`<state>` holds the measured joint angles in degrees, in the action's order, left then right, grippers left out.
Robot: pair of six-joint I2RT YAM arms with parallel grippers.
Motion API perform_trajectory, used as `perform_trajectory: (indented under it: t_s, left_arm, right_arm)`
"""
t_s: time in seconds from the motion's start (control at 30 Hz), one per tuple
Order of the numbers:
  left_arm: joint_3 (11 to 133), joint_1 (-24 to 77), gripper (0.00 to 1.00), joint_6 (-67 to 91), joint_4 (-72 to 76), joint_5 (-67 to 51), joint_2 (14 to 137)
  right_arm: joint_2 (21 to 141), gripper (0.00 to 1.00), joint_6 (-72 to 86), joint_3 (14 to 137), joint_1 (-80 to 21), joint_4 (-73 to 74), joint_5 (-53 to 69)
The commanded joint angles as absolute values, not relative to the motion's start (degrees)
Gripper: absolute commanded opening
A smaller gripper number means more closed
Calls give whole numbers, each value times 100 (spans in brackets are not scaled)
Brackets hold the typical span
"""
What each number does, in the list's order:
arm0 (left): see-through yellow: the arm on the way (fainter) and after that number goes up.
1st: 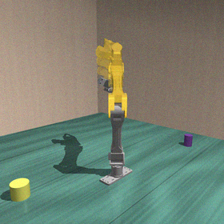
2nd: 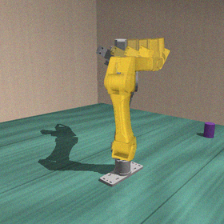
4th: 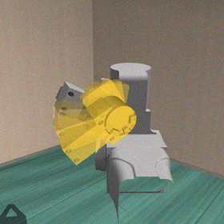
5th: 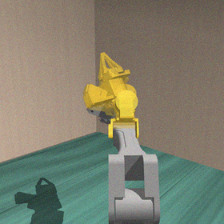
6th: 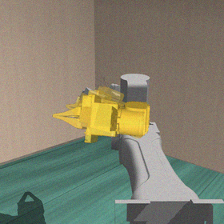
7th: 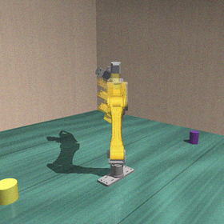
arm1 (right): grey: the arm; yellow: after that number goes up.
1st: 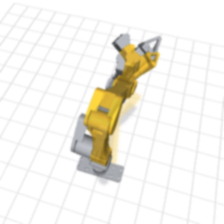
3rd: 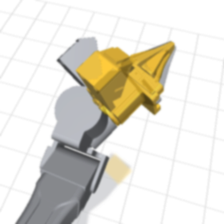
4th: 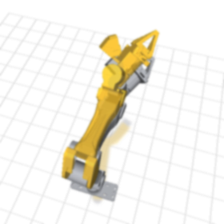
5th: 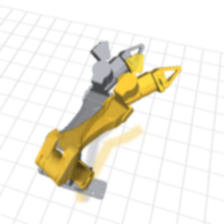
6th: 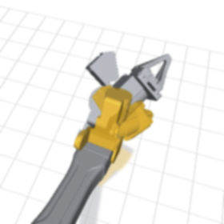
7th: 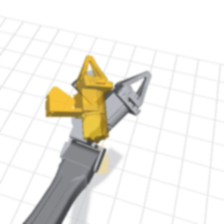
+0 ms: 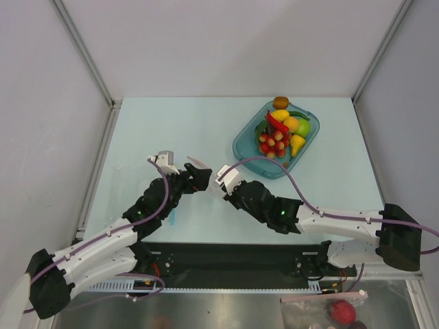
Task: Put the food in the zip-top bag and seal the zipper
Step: Open the zipper of the food storage bag.
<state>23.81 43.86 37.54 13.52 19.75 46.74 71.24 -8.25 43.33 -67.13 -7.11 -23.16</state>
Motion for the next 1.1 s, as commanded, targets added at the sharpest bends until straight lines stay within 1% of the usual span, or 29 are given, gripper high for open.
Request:
perform_trajectory:
  t_s: [0.0, 0.03, 0.07, 0.13, 0.17, 0.37, 0.43, 0.47, 0.53, 0.57, 0.63, 0.8, 0.87, 0.9, 0.93, 1.0, 1.03, 1.07]
  left_arm:
    - [2611, 4351, 94, 3797, 1468, 2144, 4588]
    - [2602, 4351, 94, 3779, 1468, 2162, 4579]
    - [2593, 4351, 90, 3771, 1468, 2162, 4570]
    - [2584, 4350, 82, 3762, 1476, 2180, 4570]
    - [2575, 4351, 76, 3762, 1459, 2188, 4588]
    - [2584, 4351, 75, 3779, 1415, 2259, 4562]
    - [2575, 4351, 73, 3788, 1415, 2268, 4544]
    - [2566, 4351, 68, 3797, 1424, 2276, 4544]
    - [2566, 4351, 61, 3797, 1424, 2311, 4535]
    - [2558, 4351, 55, 3797, 1433, 2312, 4535]
    - [2558, 4351, 48, 3797, 1424, 2320, 4553]
    - [2575, 4351, 46, 3771, 1424, 2294, 4623]
    - [2584, 4351, 42, 3744, 1450, 2242, 4684]
    - [2593, 4351, 39, 3735, 1468, 2206, 4702]
    - [2593, 4351, 31, 3735, 1485, 2189, 4711]
    - [2610, 4351, 22, 3700, 1494, 2136, 4746]
    - [2619, 4351, 14, 3691, 1485, 2127, 4763]
    - [2628, 4351, 10, 3674, 1477, 2127, 4764]
  right_arm:
    - [7233, 0, -1028, 4623, -6855, -852, -2505]
    - [7286, 0, -1054, 4623, -6873, -861, -2505]
    - [7304, 0, -1072, 4632, -6890, -861, -2531]
    - [7321, 0, -1090, 4641, -6934, -879, -2558]
    - [7321, 0, -1090, 4641, -6935, -879, -2575]
    - [7330, 0, -1020, 4632, -6926, -897, -2663]
    - [7356, 0, -1002, 4649, -6926, -879, -2681]
    - [7383, 0, -985, 4658, -6917, -870, -2663]
    - [7409, 0, -976, 4684, -6926, -827, -2646]
    - [7409, 0, -976, 4693, -6917, -826, -2628]
    - [7409, 0, -967, 4693, -6917, -826, -2602]
    - [7392, 0, -993, 4702, -6926, -800, -2470]
    - [7400, 0, -1019, 4702, -6926, -800, -2435]
    - [7409, 0, -1028, 4702, -6926, -774, -2417]
    - [7418, 0, -1046, 4702, -6934, -773, -2408]
    - [7435, 0, -1055, 4728, -6935, -756, -2364]
    - [7444, 0, -1055, 4729, -6952, -747, -2347]
    - [7462, 0, -1055, 4737, -6943, -730, -2338]
